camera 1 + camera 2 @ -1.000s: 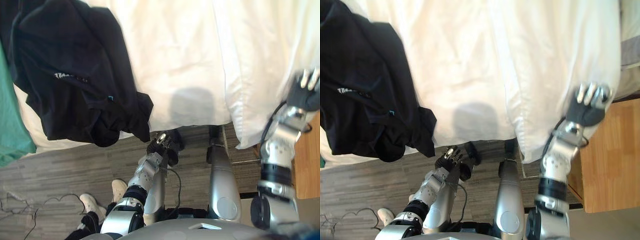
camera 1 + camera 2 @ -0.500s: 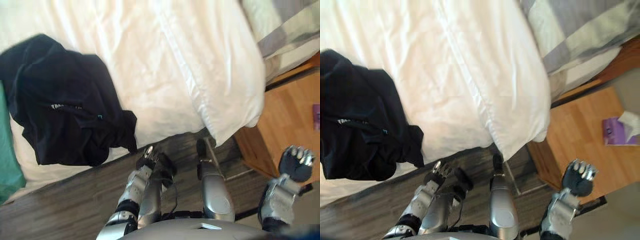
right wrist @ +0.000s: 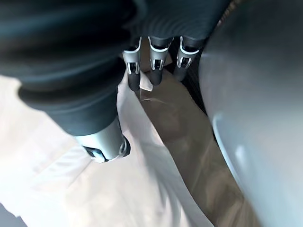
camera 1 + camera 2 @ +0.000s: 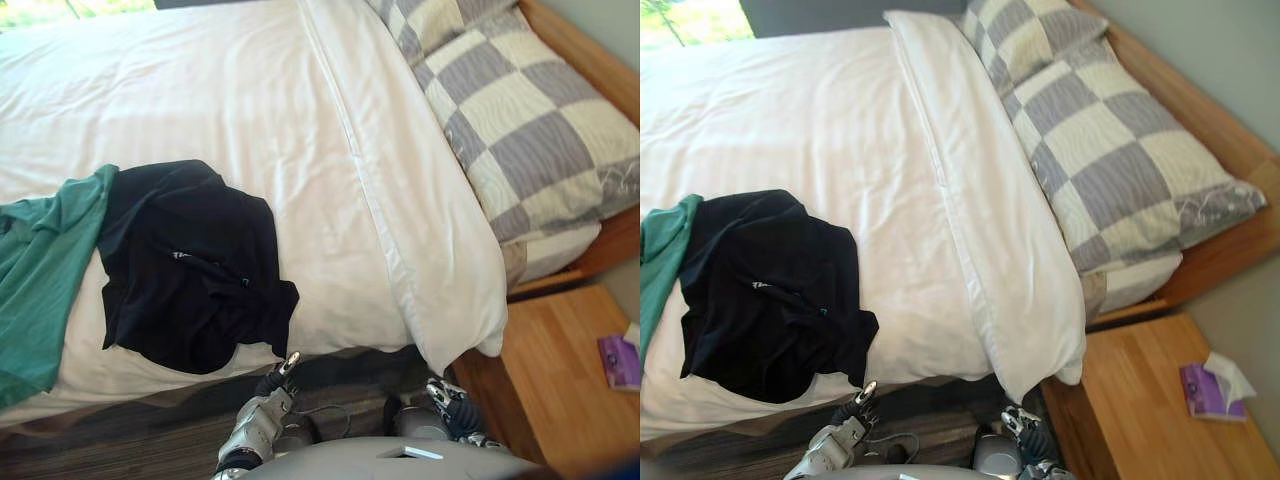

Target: Tidy the bed and pick cloth on bed and put in laundry

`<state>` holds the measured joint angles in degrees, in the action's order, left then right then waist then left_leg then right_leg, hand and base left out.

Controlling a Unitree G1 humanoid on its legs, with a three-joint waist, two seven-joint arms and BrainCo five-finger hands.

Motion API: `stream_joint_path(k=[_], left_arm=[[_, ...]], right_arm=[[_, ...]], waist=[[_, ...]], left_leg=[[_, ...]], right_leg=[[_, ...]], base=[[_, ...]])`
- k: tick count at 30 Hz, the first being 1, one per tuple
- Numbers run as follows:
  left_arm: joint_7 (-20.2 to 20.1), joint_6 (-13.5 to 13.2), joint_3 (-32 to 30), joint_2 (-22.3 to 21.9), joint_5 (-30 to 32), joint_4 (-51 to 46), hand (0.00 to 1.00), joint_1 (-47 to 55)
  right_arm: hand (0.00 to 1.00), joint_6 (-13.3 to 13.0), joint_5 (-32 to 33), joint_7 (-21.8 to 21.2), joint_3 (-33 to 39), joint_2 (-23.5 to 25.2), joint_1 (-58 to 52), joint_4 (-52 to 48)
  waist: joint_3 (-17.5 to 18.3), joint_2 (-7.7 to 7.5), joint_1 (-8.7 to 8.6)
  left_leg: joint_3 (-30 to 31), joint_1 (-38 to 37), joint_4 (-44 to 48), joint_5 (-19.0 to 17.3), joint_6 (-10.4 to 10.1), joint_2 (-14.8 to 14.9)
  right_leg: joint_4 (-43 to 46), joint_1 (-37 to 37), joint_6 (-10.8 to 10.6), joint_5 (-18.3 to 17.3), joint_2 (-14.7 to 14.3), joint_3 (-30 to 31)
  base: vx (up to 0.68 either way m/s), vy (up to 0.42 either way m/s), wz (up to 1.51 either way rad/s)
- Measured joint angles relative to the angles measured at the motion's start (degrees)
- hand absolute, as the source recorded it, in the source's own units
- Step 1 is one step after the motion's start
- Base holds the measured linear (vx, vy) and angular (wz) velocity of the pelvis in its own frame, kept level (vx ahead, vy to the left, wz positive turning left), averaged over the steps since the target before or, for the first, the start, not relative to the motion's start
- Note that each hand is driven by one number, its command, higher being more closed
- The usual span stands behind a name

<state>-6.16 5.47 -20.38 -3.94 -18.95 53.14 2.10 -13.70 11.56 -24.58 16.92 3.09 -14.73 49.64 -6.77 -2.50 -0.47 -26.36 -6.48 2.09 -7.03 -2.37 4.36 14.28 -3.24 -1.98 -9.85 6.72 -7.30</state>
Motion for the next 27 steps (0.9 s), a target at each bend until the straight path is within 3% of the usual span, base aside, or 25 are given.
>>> stream_joint_path(k=[2, 5, 9, 11, 13, 15, 17, 18, 19, 20, 21, 22, 24, 25, 27], left_arm=[[3.71, 0.1, 0.07, -0.01, 8.06, -0.06, 0.0, -0.01], [7.18, 1.48, 0.06, 0.02, 14.09, -0.04, 0.0, 0.05], [8.54, 3.29, -0.34, 1.29, 18.81, -0.13, 0.0, 0.53], [8.48, 3.52, -1.73, 2.65, 21.39, -0.15, 0.0, 1.44], [7.65, 4.56, -3.25, 2.27, 25.19, -1.19, 0.0, 3.6], [6.35, 5.04, -3.22, 2.48, 25.43, -1.65, 0.0, 3.75], [6.07, 5.17, -3.09, 2.17, 27.45, -1.89, 0.0, 3.8], [6.17, 4.99, -2.56, 1.61, 27.59, -1.57, 0.0, 3.88], [6.18, 4.71, -2.42, 1.58, 27.56, 0.05, 0.0, 3.82], [6.03, 4.52, -2.22, 1.85, 27.14, 0.28, 0.0, 3.79], [5.89, 4.11, -2.01, 3.14, 26.37, 0.43, 0.0, 3.84], [5.68, 3.67, -1.63, 4.41, 26.28, 0.67, 0.0, 3.96], [5.12, 2.16, 0.07, 6.31, 26.19, 2.29, 0.0, 4.05], [4.64, 1.33, 1.86, 6.91, 26.22, 2.53, 0.0, 4.16], [3.98, 0.33, 4.4, 7.2, 26.21, 2.57, 0.0, 3.95]], right_arm=[[0.0, 1.42, 0.18, 0.24, -1.53, -0.64, 1.14, 1.1], [0.0, 3.67, 3.69, 0.3, -1.74, -1.54, 1.53, 1.62], [0.0, 4.11, 5.87, 1.64, -1.6, -2.05, 1.43, 2.03], [0.0, 4.16, 5.73, 1.9, -1.47, -1.78, 1.47, 1.97], [0.0, 3.77, 2.92, 2.15, -1.15, -3.38, 1.37, 1.95], [0.0, 2.81, 0.31, 2.27, -1.15, -4.87, 1.39, 1.98], [0.0, 1.84, -1.22, 2.29, -1.03, -6.22, 1.46, 2.12], [0.0, 1.19, -2.68, 2.39, -0.99, -6.96, 2.03, 2.15], [0.0, 0.73, -3.89, 2.51, -1.02, -6.75, 2.64, 3.16], [0.0, 0.75, -3.91, 2.45, -0.53, -6.3, 3.24, 3.95], [0.0, 0.72, -3.91, 2.53, -0.53, -5.32, 3.7, 5.17], [0.0, 0.72, -4.01, 2.32, -1.38, -5.38, 4.28, 5.5], [0.0, 0.23, -4.36, 1.8, -3.62, -5.12, 4.67, 5.27], [0.0, -0.6, -5.17, 1.11, -4.67, -5.25, 5.04, 5.18], [0.0, -0.71, -5.62, 0.59, -6.48, -5.45, 6.07, 5.57]], waist=[[0.16, 0.32, -0.01], [-0.11, 1.02, -0.03], [-0.52, 1.12, -0.09], [-0.71, 0.23, -0.02], [-0.33, 1.89, -0.34], [-0.32, 1.88, -0.38], [0.0, 2.43, -0.58], [0.6, 3.69, -0.81], [0.9, 4.39, -1.22], [1.21, 4.25, -1.92], [0.96, 2.88, -1.79], [1.15, 2.52, -1.18], [1.32, 2.2, -0.47], [1.35, 2.22, -0.7], [1.31, 2.4, -0.83]], left_leg=[[0.75, -0.68, -0.03, 0.12, -0.2, 0.18], [1.7, -1.68, 0.37, 0.12, -0.21, 0.15], [1.87, -0.98, 6.68, -0.04, -0.46, 0.44], [1.55, 0.85, 13.26, -2.44, -0.51, 0.98], [1.23, 2.26, 23.87, -6.64, 0.35, 8.41], [2.36, 2.45, 26.52, -6.54, 0.1, 13.2], [5.7, 1.59, 23.97, -5.35, -1.07, 14.98], [6.43, 0.77, 20.05, -2.21, -1.36, 15.18], [6.06, -0.73, 16.99, -6.22, -7.44, 13.82], [5.34, -0.98, 16.22, -8.09, -9.63, 13.0], [4.44, -0.75, 16.99, -8.18, -9.67, 11.43], [2.73, -0.97, 16.86, -8.44, -10.15, 11.39], [-0.38, -2.6, 14.56, -7.85, -9.3, 11.26], [-1.43, -2.83, 12.6, -6.89, -7.88, 10.82], [-1.44, -2.42, 9.79, -5.2, -6.49, 9.81]], right_leg=[[-1.46, 1.9, 0.02, 0.02, -0.14, -1.13], [-1.87, 3.77, -0.04, 0.07, -0.03, -1.72], [-0.93, 6.01, -0.28, -0.22, 1.64, -3.0], [-0.3, 6.27, -0.42, -1.47, 3.5, -2.62], [0.24, 6.64, -0.91, -1.58, 4.17, -1.97], [1.46, 5.96, -2.47, -1.86, 6.14, -1.2], [3.43, 3.39, -4.72, -2.08, 8.4, 0.4], [3.59, 1.89, -6.69, -1.23, 9.2, 1.26], [2.25, 1.43, -9.05, 0.49, 9.82, 1.96], [0.07, 2.2, -10.69, 2.99, 10.95, 2.14], [-2.62, 2.7, -10.34, 6.97, 12.41, 2.14], [-5.43, 2.83, -8.45, 12.86, 12.38, 0.38], [-7.07, 2.74, -4.73, 17.49, 12.3, -6.68], [-5.59, 2.64, -4.12, 17.26, 11.4, -11.3], [-3.08, 2.06, -4.21, 13.46, 9.74, -12.34]], base=[[0.04, -0.042, 0.19], [0.02, -0.007, 0.11], [-0.03, -0.002, 0.19], [-0.09, 0.038, -0.07], [-0.07, 0.113, -0.07], [-0.06, 0.305, 0.02], [-0.08, 0.456, -0.08], [-0.07, 0.452, -0.15], [-0.06, 0.586, -0.05], [-0.05, 0.664, -0.15], [-0.06, 0.583, -0.41], [-0.06, 0.421, -0.61], [-0.04, 0.33, -0.6], [-0.01, 0.247, -0.37], [0.02, 0.124, 0.03]])
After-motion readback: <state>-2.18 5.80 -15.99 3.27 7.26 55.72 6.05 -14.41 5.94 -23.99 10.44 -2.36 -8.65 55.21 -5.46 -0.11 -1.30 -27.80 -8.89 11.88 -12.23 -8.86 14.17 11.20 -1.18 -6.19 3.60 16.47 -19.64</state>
